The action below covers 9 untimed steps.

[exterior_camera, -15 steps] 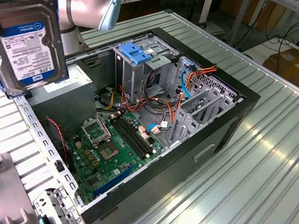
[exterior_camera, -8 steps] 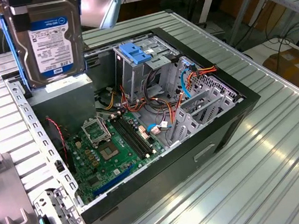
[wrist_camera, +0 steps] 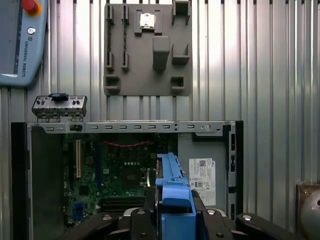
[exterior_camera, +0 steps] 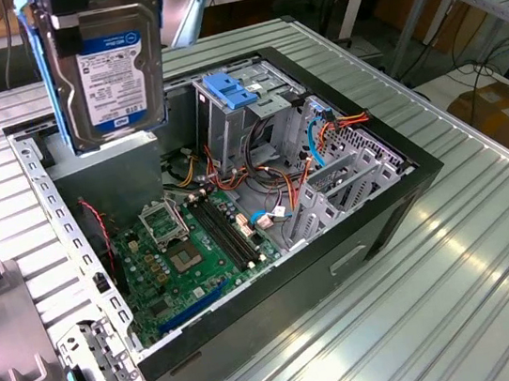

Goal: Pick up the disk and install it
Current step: 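Pick up the disk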

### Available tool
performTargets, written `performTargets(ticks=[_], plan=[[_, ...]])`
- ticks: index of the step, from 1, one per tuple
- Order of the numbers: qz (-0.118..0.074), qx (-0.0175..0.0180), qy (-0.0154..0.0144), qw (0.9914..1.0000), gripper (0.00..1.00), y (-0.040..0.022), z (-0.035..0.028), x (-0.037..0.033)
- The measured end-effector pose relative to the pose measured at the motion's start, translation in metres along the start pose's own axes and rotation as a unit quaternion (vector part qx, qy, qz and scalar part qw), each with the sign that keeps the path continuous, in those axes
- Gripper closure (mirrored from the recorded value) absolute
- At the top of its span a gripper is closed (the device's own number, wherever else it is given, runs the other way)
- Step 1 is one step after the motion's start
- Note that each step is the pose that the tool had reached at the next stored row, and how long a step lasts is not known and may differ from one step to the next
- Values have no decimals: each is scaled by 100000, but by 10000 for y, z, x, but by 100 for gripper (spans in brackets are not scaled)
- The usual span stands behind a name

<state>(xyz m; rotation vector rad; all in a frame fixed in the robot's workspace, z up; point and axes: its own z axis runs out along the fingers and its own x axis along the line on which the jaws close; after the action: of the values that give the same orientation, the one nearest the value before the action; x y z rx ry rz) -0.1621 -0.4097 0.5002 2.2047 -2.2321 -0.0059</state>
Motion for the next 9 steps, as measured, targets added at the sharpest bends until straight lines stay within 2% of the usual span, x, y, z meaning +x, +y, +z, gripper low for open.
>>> performTargets(ticks=[4,9], plan=[[-6,-1,3,100000,63,-164,3,-1],[-2,4,-2,100000,63,-185,4,-1]])
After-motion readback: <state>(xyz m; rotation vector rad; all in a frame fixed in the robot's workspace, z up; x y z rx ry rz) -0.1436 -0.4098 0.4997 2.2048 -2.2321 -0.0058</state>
